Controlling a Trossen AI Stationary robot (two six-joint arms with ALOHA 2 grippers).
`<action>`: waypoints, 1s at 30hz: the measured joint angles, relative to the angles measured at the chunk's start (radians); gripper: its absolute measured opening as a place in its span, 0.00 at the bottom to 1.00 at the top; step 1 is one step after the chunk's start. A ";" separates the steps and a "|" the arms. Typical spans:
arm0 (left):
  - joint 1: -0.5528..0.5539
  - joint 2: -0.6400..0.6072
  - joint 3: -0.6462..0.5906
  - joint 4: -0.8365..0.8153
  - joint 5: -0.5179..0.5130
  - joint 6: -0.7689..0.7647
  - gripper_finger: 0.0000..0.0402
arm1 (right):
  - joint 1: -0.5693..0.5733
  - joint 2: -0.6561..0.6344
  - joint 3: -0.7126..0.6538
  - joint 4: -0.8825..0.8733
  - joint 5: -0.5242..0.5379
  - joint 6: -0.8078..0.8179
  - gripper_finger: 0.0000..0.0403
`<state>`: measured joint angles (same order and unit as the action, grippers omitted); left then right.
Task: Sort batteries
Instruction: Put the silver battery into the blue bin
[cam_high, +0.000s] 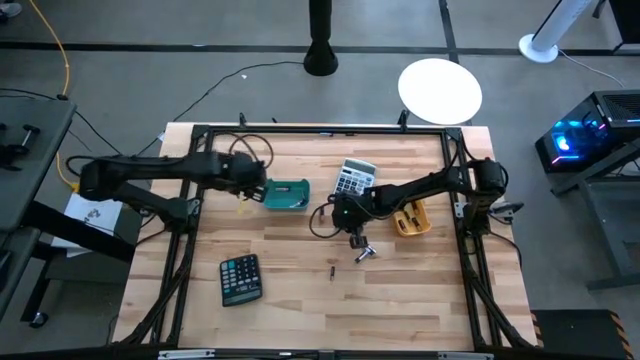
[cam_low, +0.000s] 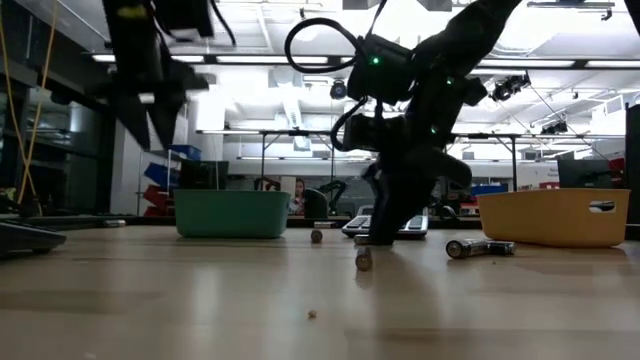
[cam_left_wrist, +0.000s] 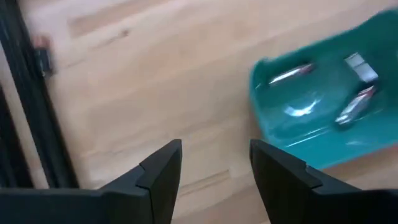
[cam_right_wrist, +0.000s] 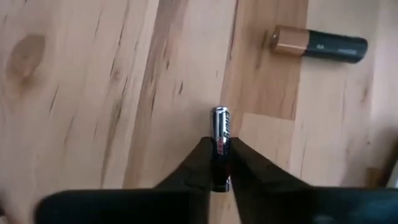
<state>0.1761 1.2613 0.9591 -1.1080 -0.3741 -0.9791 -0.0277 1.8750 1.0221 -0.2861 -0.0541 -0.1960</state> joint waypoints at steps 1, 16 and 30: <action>0.014 0.026 -0.009 0.013 0.030 0.016 0.43 | 0.000 -0.006 -0.001 -0.003 -0.005 0.019 0.05; 0.069 0.314 -0.128 0.471 0.164 0.144 0.02 | -0.001 -0.256 0.059 -0.090 0.053 0.154 0.01; 0.003 0.301 -0.128 0.797 0.208 0.177 0.00 | -0.135 -0.234 0.104 0.010 0.081 0.182 0.08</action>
<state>0.1791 1.5626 0.8310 -0.3111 -0.1662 -0.8020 -0.1629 1.6410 1.1259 -0.2758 0.0270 -0.0144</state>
